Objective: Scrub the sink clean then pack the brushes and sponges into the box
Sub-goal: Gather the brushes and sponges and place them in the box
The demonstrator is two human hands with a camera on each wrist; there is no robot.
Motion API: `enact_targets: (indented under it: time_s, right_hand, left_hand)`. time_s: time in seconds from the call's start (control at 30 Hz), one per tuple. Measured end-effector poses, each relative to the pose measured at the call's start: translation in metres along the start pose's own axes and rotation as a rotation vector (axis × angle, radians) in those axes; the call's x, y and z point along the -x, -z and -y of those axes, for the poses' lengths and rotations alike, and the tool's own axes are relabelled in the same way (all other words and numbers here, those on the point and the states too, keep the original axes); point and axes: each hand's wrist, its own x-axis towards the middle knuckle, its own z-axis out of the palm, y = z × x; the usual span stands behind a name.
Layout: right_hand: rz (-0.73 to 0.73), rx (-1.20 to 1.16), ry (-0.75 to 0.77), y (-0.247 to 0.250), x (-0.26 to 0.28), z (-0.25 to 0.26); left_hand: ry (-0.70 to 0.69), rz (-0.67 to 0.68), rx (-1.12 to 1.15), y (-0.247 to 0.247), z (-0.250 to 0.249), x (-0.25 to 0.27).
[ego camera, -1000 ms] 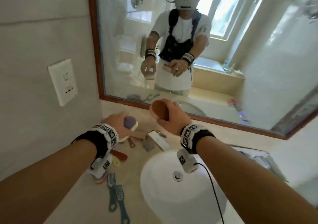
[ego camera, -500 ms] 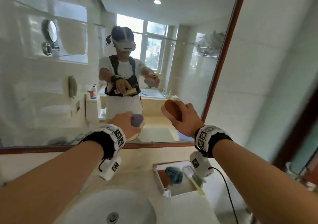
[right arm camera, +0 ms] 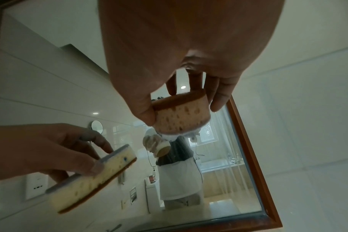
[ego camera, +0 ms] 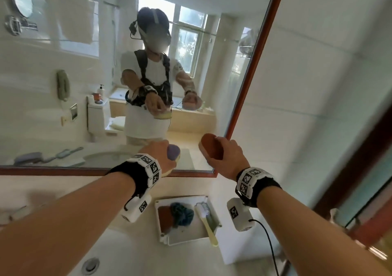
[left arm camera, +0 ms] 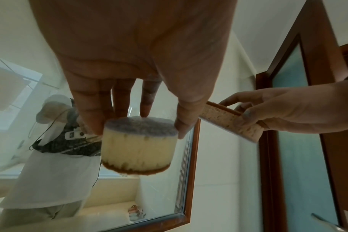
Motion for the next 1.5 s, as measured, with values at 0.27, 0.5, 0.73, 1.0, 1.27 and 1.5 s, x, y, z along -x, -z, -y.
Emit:
enact_targets:
  time_s: [0.27,0.5,0.73,1.0,1.27,1.5]
  right_hand:
    - [0.114,0.011,-0.078,-0.057,-0.068,-0.061]
    - [0.298,-0.028,-0.165,-0.161,-0.090,-0.114]
    - [0.612,0.017,-0.199,-0.261,-0.064,-0.154]
    - [0.810,-0.006,-0.178,-0.296,-0.041,-0.198]
    - [0.900,-0.024,-0.012,-0.308,-0.041,-0.203]
    - [0.916,0.165,0.291,-0.322,-0.037,-0.197]
  left_hand:
    - [-0.003,0.261,0.016,-0.104,0.001,-0.086]
    - [0.169,0.450,0.065,-0.198,0.045,-0.113]
    - [0.362,0.578,0.025,-0.282,0.080,-0.100]
    - [0.446,0.578,-0.140,-0.320,0.069,-0.092]
    - [0.417,0.459,-0.300,-0.336,0.067,-0.085]
    - [0.490,0.552,-0.158,-0.341,0.084,-0.085]
